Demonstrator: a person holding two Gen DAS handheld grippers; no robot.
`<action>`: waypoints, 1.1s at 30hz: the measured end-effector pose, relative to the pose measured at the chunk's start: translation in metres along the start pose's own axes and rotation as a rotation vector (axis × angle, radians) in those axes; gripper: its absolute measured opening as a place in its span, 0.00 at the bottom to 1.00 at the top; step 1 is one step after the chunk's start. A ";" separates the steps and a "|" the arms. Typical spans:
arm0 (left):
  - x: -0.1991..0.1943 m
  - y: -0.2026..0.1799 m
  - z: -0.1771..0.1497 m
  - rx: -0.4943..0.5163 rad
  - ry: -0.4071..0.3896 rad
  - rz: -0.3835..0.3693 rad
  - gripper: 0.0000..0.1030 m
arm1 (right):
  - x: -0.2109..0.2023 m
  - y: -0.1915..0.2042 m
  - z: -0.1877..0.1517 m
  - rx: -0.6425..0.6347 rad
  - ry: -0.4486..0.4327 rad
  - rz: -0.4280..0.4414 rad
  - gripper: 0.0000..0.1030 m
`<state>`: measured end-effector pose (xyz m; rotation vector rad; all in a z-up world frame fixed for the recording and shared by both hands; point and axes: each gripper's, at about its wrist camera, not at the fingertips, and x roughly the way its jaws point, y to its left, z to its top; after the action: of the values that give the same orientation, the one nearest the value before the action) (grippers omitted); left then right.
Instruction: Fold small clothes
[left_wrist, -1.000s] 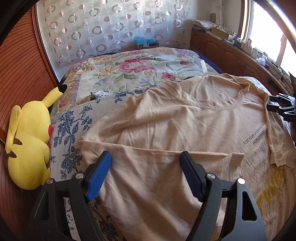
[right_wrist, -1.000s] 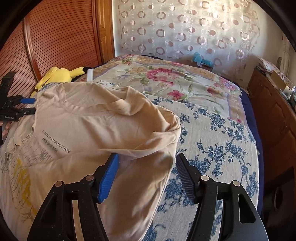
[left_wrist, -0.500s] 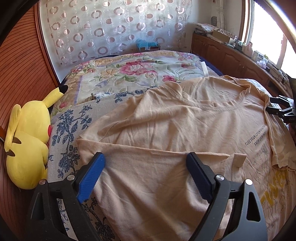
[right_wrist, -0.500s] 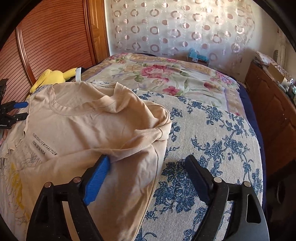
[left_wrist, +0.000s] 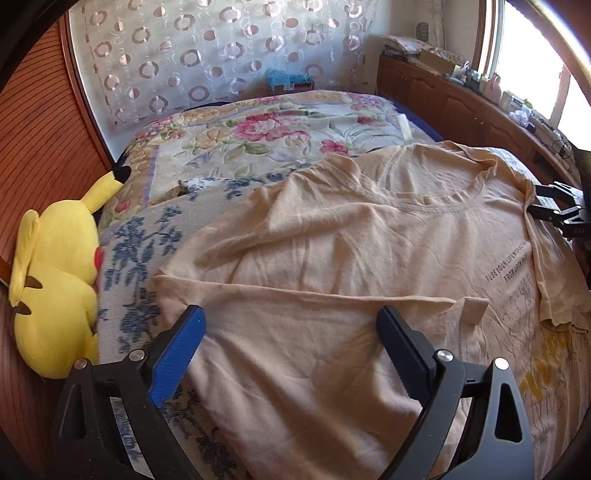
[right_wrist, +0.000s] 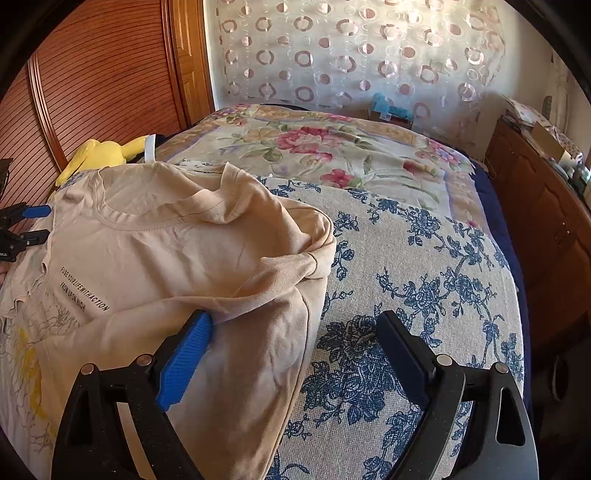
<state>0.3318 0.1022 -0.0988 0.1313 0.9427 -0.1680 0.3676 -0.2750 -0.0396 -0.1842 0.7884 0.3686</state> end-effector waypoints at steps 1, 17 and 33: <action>-0.004 0.003 0.001 -0.005 -0.014 0.013 0.92 | 0.000 0.000 0.000 0.000 0.000 0.000 0.89; 0.004 0.059 0.001 -0.158 -0.012 0.040 0.41 | 0.000 0.000 0.000 0.000 0.000 0.001 0.89; 0.001 0.060 -0.005 -0.151 -0.067 0.048 0.41 | 0.000 -0.001 0.002 0.001 0.006 0.004 0.89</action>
<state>0.3406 0.1620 -0.0999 0.0086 0.8816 -0.0564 0.3689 -0.2757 -0.0383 -0.1829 0.7947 0.3714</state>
